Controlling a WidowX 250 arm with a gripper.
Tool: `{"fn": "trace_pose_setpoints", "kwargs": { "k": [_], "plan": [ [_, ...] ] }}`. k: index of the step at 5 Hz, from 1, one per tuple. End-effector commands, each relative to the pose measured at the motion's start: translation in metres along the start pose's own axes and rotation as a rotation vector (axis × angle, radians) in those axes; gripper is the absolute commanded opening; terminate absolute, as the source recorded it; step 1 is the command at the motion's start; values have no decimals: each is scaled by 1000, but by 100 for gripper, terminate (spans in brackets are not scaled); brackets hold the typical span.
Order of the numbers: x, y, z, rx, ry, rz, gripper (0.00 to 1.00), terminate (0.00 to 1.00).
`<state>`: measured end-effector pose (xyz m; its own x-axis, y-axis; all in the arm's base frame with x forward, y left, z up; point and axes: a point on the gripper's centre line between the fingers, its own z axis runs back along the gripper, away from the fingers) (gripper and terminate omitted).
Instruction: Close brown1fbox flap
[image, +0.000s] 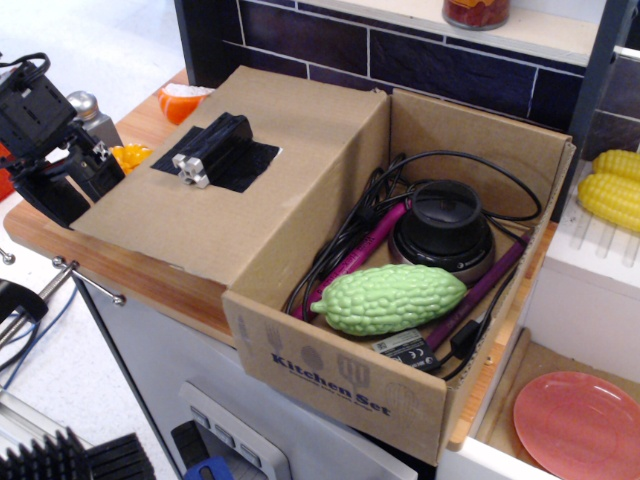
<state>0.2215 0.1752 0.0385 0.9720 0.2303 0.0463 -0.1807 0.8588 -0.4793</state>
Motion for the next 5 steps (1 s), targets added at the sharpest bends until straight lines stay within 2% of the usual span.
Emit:
{"fn": "trace_pose_setpoints", "kwargs": {
  "k": [1,2,3,4,5],
  "plan": [
    [7,-46,33,58,-41,-30,100,0],
    [8,-64,46,172,-65,-90,100,0],
    [6,-97,59,243,-51,-156,100,0],
    [5,-132,64,339,-81,-220,100,0],
    [0,-169,59,428,-116,-244,100,0]
  ]
}}
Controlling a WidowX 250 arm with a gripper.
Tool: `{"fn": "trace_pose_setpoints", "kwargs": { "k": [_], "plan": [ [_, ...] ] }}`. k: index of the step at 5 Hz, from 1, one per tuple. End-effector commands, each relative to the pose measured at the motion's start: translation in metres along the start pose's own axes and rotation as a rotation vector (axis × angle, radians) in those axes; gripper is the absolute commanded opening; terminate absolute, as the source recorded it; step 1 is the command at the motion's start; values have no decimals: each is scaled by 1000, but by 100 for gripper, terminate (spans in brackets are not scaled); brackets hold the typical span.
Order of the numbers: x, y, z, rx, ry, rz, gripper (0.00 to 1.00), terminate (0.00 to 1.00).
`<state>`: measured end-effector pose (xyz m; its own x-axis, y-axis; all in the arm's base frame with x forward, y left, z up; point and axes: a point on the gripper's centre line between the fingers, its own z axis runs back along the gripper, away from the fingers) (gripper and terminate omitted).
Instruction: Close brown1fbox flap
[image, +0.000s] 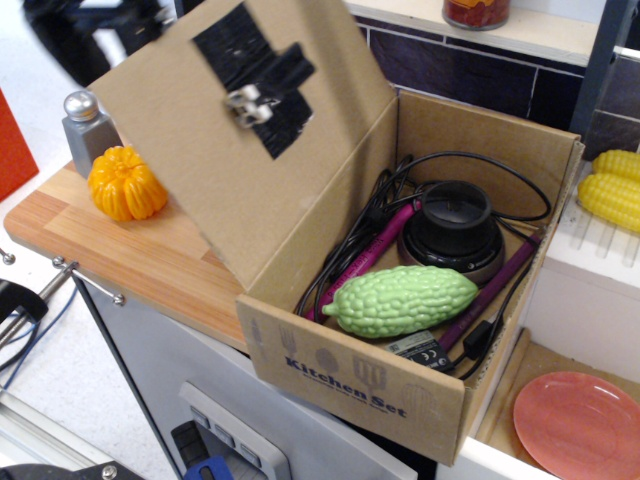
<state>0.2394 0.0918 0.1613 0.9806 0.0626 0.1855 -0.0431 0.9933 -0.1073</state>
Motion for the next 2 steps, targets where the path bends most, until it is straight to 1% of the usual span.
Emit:
{"fn": "trace_pose_setpoints", "kwargs": {
  "k": [1,2],
  "plan": [
    [9,-63,1,37,-2,-29,100,0],
    [10,-99,-3,76,19,-32,100,0]
  ]
}}
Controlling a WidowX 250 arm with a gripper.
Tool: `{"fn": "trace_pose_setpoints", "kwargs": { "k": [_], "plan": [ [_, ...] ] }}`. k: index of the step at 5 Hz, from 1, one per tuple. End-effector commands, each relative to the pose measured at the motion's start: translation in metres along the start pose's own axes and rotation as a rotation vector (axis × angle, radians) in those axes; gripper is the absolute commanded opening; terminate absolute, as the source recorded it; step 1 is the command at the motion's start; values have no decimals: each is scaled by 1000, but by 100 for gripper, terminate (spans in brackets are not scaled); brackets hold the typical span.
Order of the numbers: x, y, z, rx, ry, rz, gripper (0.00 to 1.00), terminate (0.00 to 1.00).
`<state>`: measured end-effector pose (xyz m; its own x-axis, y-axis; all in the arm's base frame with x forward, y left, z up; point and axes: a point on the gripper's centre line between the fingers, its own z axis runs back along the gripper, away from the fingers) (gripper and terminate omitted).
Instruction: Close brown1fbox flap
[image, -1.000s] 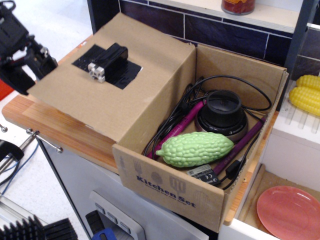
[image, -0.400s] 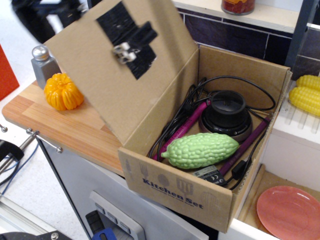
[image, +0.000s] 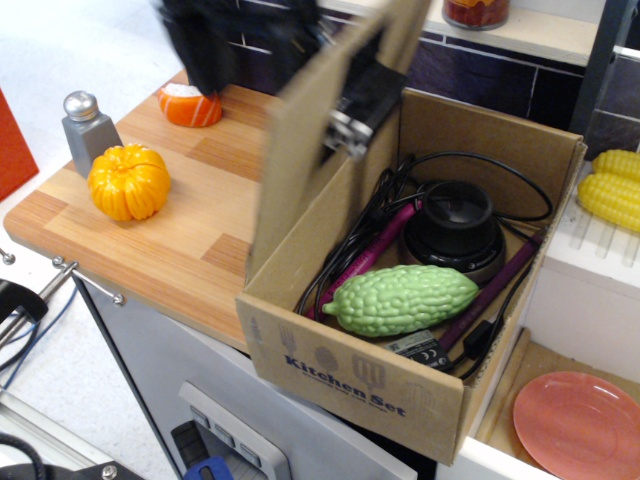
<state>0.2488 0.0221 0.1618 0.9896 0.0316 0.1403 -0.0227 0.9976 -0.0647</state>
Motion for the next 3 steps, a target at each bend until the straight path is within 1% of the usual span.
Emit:
{"fn": "trace_pose_setpoints", "kwargs": {
  "k": [1,2,3],
  "plan": [
    [15,-78,-9,53,-64,35,100,0],
    [18,-126,-44,42,-107,78,100,0],
    [24,-141,-64,89,-112,38,100,0]
  ]
}}
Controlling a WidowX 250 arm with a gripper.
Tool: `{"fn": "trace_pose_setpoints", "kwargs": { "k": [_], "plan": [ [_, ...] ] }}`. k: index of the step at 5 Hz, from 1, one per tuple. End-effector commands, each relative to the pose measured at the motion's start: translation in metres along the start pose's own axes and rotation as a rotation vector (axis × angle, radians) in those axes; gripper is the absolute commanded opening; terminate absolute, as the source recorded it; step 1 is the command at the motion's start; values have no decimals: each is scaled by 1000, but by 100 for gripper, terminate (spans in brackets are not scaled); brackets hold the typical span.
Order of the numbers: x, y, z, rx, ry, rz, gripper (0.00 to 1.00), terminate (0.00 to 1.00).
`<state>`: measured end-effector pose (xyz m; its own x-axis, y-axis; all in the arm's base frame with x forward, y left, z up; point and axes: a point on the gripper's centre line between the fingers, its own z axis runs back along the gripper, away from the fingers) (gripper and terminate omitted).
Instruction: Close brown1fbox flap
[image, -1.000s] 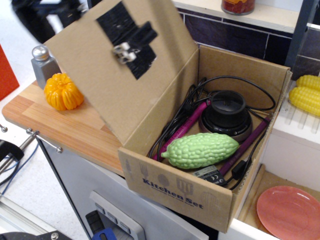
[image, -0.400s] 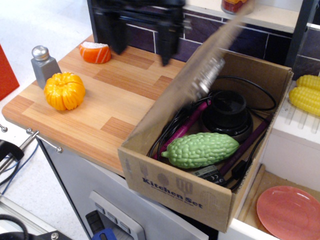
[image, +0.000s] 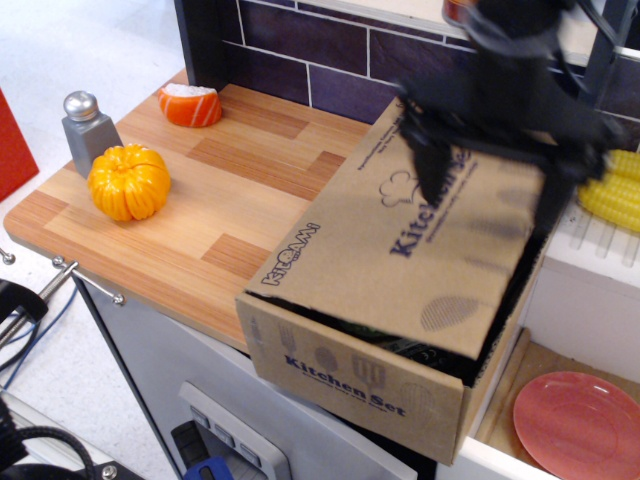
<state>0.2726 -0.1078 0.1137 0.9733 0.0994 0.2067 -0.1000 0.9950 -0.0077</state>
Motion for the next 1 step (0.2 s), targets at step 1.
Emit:
{"fn": "trace_pose_setpoints", "kwargs": {
  "k": [1],
  "plan": [
    [16,-5,1,44,-21,-89,100,100]
  ]
}}
